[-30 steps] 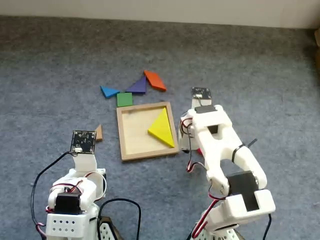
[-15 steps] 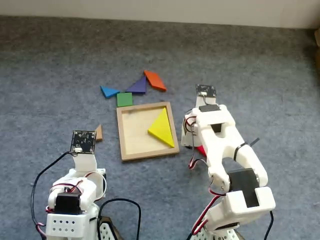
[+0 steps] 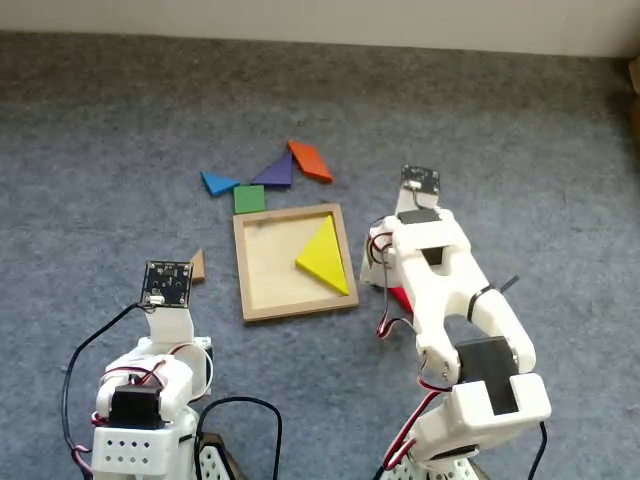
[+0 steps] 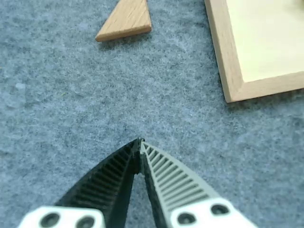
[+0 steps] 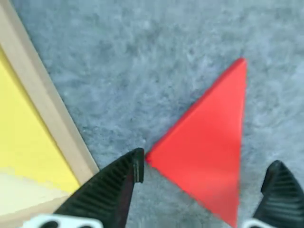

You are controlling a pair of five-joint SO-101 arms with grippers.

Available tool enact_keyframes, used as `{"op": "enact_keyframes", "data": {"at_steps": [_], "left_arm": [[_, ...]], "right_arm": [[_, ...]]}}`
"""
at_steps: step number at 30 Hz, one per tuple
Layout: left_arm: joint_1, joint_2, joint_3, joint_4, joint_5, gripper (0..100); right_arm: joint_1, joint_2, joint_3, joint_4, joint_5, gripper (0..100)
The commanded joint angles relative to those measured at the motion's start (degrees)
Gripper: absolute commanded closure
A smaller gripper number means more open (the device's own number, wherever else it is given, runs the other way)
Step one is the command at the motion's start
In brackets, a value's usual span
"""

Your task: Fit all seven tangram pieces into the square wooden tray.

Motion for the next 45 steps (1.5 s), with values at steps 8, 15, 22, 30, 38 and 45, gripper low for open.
{"op": "enact_keyframes", "data": {"at_steps": [8, 15, 22, 30, 38, 45], "left_arm": [[0.57, -2.15, 0.92, 0.26, -0.18, 99], [0.57, -2.15, 0.92, 0.26, -0.18, 99], [0.57, -2.15, 0.92, 0.26, -0.18, 99], [0.57, -2.15, 0.92, 0.26, -0.18, 99], [0.57, -2.15, 0.92, 0.26, -0.18, 99], [0.57, -2.15, 0.92, 0.26, -0.18, 99]], "right_arm": [[-0.48, -0.75, -2.59, -3.47, -2.46, 62.0], [0.22, -0.75, -2.24, 0.13, -2.46, 62.0], [1.54, -0.66, -2.15, 0.57, -2.11, 62.0], [2.07, -0.66, -2.07, 0.40, -2.02, 72.3], [1.98, -2.15, -2.59, 2.42, -1.67, 74.9], [1.71, -9.54, -2.59, 6.73, 7.30, 74.9]]}}
